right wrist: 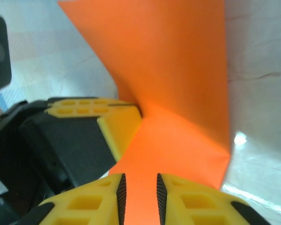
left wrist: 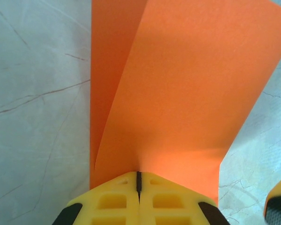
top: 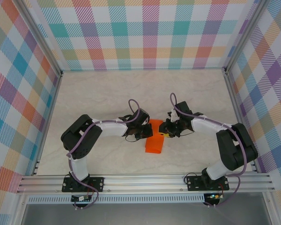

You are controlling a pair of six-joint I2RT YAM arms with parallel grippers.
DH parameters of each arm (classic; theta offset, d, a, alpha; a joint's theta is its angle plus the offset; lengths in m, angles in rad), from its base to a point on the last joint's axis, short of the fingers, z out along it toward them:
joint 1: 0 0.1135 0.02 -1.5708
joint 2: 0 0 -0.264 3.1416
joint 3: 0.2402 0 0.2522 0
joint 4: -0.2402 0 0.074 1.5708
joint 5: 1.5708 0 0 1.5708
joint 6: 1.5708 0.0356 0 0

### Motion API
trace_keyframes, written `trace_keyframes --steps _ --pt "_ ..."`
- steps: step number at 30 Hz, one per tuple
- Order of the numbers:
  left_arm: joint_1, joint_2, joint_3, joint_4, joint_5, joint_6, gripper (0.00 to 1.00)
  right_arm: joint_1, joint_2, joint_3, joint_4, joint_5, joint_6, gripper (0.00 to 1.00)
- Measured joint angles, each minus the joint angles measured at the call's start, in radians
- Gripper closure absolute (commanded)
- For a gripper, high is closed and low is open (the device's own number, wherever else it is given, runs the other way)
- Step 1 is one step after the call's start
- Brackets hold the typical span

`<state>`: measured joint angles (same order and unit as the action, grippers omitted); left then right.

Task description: Fold a paper plane with a square sheet of paper (pick it up from the middle)

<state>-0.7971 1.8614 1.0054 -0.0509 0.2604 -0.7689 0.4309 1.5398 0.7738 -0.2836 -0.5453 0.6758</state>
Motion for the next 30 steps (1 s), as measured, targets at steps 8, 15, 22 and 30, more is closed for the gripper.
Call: trace_keyframes --steps 8,15,22,30 --pt "0.0 0.0 0.0 0.0 0.0 0.0 1.0 0.0 0.009 -0.099 0.059 -0.073 0.002 0.8" --pt "0.0 0.0 0.0 0.0 0.0 0.0 1.0 0.0 0.067 -0.13 0.063 -0.069 -0.038 0.81" --pt "0.0 0.0 0.0 0.0 0.0 0.0 1.0 0.0 0.008 -0.131 0.048 -0.071 -0.051 0.79" --pt "0.0 0.0 0.0 0.0 0.0 0.0 1.0 0.008 -0.066 -0.158 0.119 -0.126 -0.01 0.79"
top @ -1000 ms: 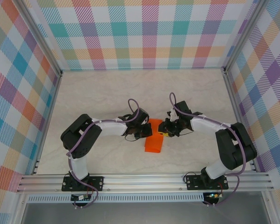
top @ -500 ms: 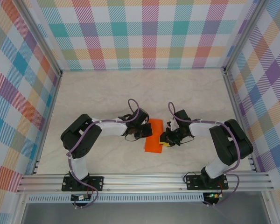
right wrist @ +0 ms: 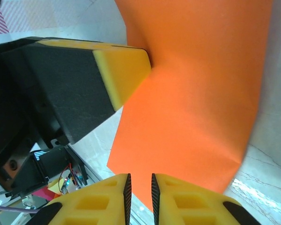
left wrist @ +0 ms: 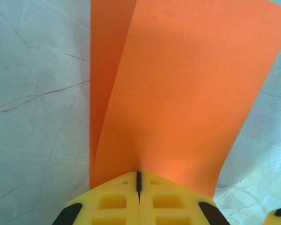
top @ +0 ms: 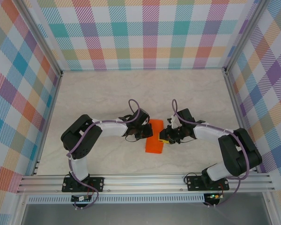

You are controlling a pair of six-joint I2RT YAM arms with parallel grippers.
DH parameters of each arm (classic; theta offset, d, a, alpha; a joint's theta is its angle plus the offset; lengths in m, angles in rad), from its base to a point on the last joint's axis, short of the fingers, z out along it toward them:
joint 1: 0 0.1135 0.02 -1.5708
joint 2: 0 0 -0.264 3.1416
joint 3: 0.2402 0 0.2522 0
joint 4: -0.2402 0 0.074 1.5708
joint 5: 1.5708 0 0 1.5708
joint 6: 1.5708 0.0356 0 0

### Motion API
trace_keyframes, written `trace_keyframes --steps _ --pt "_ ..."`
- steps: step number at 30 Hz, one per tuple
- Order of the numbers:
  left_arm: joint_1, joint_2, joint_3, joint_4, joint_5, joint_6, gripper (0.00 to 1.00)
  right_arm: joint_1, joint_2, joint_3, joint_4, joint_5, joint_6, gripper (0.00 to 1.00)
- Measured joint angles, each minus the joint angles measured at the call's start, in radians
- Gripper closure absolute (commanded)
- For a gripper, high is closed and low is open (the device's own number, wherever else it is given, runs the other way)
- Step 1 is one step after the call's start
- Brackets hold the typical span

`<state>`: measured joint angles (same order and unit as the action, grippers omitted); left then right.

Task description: Fold a paper plane with a square sheet of paper (pick it up from the middle)

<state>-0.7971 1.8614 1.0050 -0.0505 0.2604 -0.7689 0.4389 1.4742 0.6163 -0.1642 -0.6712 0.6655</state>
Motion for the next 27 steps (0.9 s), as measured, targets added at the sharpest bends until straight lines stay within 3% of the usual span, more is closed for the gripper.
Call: trace_keyframes --steps 7,14,21,27 --pt "0.0 0.0 0.0 0.0 0.0 0.0 1.0 0.026 0.095 -0.055 0.035 -0.005 -0.001 0.8" --pt "0.0 0.0 0.0 0.0 0.0 0.0 1.0 0.026 0.082 -0.06 0.036 -0.004 -0.005 0.8" --pt "0.0 0.0 0.0 0.0 0.0 0.0 1.0 0.052 -0.037 -0.09 0.047 -0.003 -0.023 0.8" --pt "0.0 0.0 0.0 0.0 0.0 0.0 1.0 0.084 0.018 -0.124 0.071 0.016 -0.04 0.82"
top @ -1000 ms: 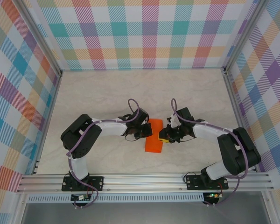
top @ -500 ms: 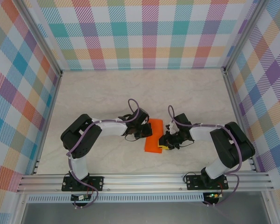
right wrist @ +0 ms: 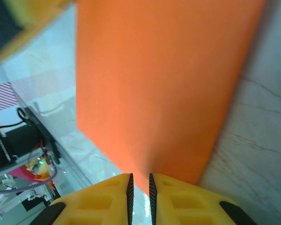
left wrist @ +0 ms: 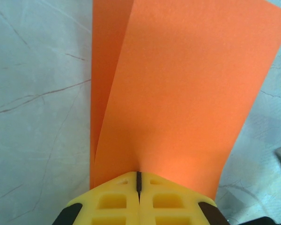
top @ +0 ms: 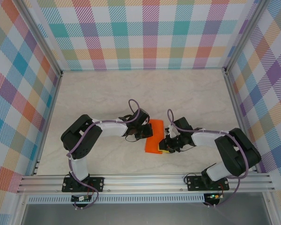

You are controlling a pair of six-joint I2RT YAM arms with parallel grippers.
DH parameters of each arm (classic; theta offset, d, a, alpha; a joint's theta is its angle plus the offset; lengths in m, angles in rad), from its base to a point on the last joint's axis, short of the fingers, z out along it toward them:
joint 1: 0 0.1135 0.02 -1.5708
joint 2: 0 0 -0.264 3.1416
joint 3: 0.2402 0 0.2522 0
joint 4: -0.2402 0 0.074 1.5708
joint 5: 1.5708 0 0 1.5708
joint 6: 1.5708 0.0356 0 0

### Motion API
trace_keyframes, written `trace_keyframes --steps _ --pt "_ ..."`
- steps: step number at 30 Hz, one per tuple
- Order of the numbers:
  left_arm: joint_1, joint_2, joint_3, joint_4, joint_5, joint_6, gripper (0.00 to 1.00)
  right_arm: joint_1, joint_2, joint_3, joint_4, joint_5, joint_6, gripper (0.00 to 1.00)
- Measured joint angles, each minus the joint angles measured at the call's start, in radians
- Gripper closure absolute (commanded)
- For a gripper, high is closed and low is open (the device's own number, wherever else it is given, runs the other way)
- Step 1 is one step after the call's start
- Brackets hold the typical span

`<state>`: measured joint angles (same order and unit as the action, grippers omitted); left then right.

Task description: Fold a paper plane with a square sheet of paper (pick it up from the middle)

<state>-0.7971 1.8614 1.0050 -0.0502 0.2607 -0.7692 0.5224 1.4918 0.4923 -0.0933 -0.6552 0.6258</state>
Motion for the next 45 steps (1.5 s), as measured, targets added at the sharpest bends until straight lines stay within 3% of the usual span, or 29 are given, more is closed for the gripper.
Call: trace_keyframes --steps 14,24,32,38,45 --pt "0.0 0.0 0.0 0.0 0.0 0.0 1.0 0.04 -0.089 -0.049 0.014 0.043 -0.04 0.81" --pt "0.0 0.0 0.0 0.0 0.0 0.0 1.0 0.047 -0.066 -0.048 0.002 0.069 -0.056 0.81" --pt "0.0 0.0 0.0 0.0 0.0 0.0 1.0 0.016 -0.233 0.029 -0.107 0.123 -0.054 0.81" --pt "0.0 0.0 0.0 0.0 0.0 0.0 1.0 -0.113 -0.106 0.108 -0.027 0.12 -0.039 0.83" --pt "0.0 0.0 0.0 -0.001 0.0 0.0 1.0 -0.12 0.04 0.137 0.014 0.1 -0.056 0.84"
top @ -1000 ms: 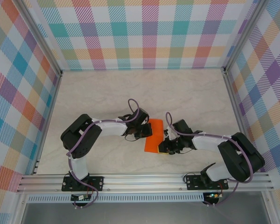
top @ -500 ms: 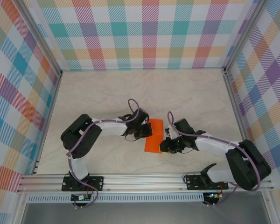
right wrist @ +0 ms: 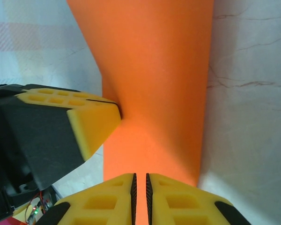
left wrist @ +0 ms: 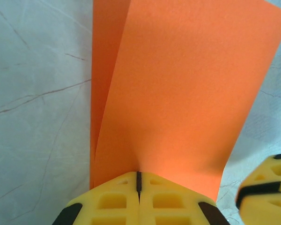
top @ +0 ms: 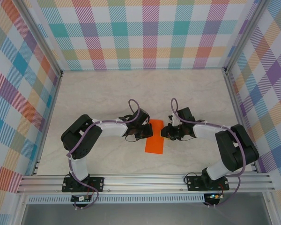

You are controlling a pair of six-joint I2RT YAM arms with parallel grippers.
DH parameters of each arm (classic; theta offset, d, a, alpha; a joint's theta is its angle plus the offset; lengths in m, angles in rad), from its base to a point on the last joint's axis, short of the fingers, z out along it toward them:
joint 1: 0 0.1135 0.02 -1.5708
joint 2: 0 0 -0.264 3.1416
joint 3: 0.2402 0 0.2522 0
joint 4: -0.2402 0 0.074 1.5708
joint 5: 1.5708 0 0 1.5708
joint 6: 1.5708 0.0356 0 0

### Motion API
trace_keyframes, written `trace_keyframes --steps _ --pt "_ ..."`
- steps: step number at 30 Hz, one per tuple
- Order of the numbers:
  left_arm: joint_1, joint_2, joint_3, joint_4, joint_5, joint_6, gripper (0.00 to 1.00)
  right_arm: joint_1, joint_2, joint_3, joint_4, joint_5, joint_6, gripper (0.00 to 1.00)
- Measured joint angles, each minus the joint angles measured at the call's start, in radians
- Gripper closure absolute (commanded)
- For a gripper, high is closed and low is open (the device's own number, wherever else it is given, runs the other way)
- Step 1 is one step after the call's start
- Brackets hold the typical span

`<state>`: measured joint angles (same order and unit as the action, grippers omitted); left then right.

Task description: Fold a paper plane with a square sheet of paper (pick it up from the middle)

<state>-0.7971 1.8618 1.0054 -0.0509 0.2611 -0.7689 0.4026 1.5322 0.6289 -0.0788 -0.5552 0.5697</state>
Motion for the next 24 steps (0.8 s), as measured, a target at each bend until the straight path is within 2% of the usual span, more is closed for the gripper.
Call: trace_keyframes --steps 8,24 --pt "0.0 0.002 0.002 -0.001 0.0 0.0 1.0 0.0 0.077 0.0 0.019 0.03 -0.036 0.84" --pt "0.0 0.002 0.002 -0.002 0.0 0.001 1.0 -0.017 0.092 0.093 0.03 0.018 -0.037 0.84"
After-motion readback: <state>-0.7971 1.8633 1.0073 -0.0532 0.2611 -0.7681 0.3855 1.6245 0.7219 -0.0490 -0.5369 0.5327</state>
